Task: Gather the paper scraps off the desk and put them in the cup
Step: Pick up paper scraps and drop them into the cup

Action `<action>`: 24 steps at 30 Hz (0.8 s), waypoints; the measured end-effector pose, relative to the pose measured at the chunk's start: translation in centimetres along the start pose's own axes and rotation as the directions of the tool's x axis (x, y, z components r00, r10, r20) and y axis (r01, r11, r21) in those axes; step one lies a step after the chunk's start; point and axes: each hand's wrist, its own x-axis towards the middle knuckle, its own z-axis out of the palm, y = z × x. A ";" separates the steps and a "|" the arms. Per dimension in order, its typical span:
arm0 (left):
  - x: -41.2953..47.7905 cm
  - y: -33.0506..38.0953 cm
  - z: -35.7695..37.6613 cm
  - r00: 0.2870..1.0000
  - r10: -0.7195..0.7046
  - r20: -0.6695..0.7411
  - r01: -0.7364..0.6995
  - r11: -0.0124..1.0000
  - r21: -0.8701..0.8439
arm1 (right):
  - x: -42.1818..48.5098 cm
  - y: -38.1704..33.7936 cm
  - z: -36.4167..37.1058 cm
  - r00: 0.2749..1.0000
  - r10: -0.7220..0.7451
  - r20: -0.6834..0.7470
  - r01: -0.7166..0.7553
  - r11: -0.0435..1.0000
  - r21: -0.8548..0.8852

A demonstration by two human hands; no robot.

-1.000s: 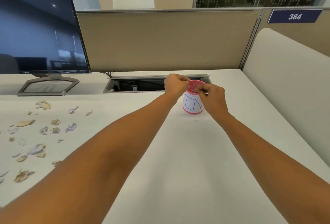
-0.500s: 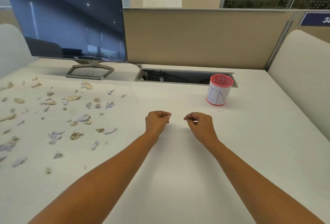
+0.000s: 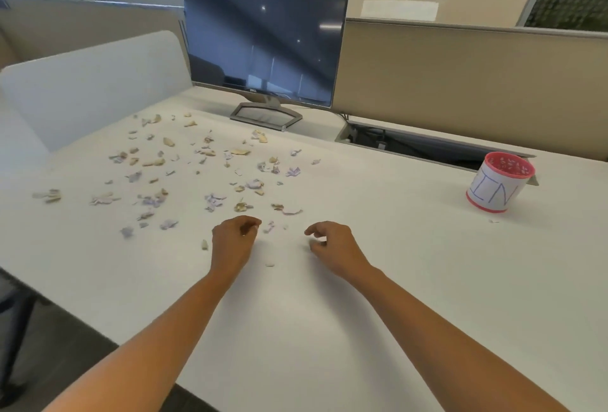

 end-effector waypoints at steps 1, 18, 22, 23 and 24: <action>-0.1 -0.7 -1.1 0.999 -0.010 -0.038 0.010 1.000 -0.002 | 0.3 -0.4 0.5 1.000 -0.007 0.021 0.008 1.000 -0.015; 0.5 -5.0 -4.9 0.982 -0.079 0.171 0.017 0.941 0.338 | 3.7 -4.9 5.8 0.917 -0.059 0.393 0.161 0.960 -0.231; 1.4 -5.1 -4.5 0.972 0.017 0.236 -0.113 0.909 0.401 | 2.9 -5.5 6.3 0.867 -0.150 0.476 0.322 0.897 -0.304; 1.6 -5.1 -4.4 0.966 0.032 0.255 -0.139 0.900 0.413 | 2.6 -5.5 6.2 0.852 -0.173 0.494 0.360 0.880 -0.311; 1.7 -5.2 -4.4 0.961 0.040 0.274 -0.159 0.891 0.426 | 2.2 -5.4 6.0 0.838 -0.198 0.509 0.394 0.864 -0.314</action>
